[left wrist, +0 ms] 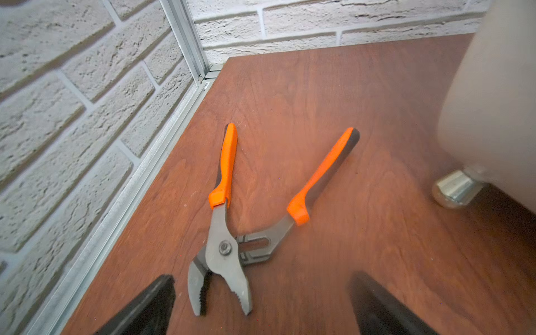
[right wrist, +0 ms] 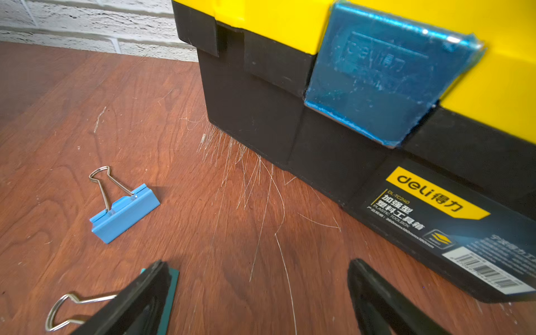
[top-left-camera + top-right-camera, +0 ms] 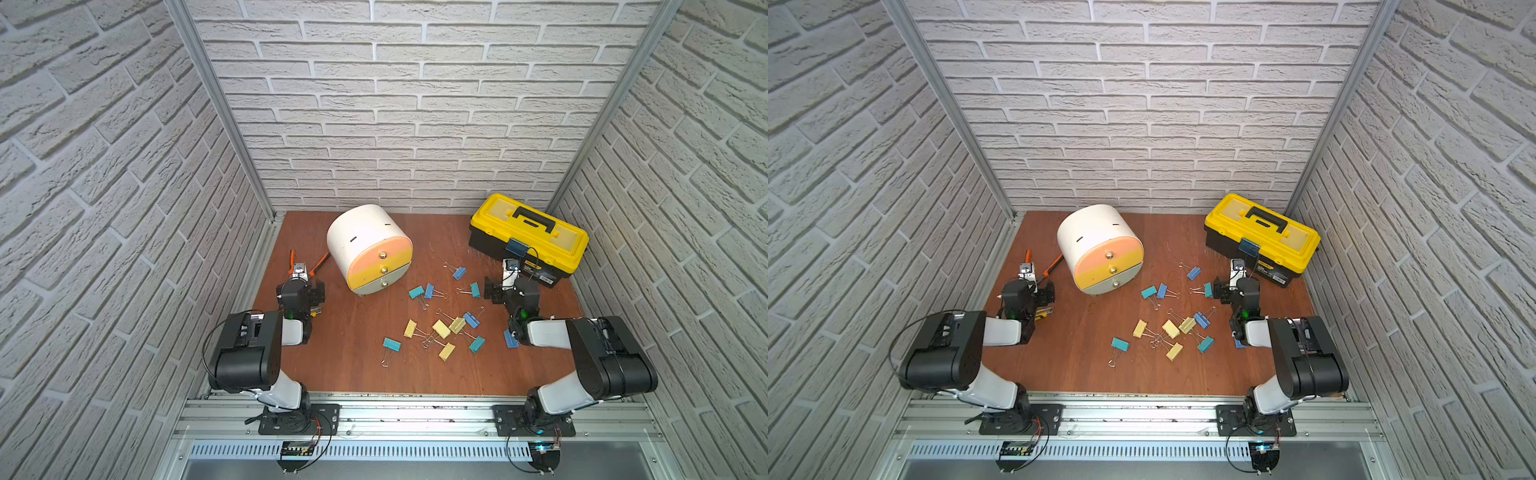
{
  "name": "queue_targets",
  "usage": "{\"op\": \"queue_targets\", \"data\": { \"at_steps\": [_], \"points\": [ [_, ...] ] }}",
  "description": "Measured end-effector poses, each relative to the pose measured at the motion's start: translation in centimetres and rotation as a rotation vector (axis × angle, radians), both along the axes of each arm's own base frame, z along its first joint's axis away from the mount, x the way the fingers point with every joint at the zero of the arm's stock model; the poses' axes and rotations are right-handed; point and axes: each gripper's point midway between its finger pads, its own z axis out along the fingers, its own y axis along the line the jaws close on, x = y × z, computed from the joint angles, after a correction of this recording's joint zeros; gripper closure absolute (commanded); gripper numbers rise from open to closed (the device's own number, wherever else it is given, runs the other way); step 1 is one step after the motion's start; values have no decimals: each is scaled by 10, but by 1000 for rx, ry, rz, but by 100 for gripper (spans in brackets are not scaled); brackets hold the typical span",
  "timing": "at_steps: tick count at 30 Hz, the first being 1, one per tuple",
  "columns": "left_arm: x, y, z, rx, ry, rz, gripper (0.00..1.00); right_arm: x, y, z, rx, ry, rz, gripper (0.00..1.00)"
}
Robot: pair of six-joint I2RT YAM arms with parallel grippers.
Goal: Put the binder clips in the drawer according to color
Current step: Open the drawer in the storage box.
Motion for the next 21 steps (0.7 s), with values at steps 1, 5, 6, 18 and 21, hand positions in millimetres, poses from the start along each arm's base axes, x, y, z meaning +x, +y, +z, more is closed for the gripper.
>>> {"op": "queue_targets", "data": {
  "at_steps": [1,5,6,18,21],
  "points": [
    [0,0,0,0,0,0,2,0,0,0,0,0,0,1],
    [0,0,0,0,0,0,2,0,0,0,0,0,1,1],
    [0,0,0,0,0,0,1,0,0,0,0,0,1,1],
    [0,0,0,0,0,0,2,0,0,0,0,0,1,1],
    [0,0,0,0,1,3,2,-1,-2,2,-1,-1,-13,1]
  ]
}}
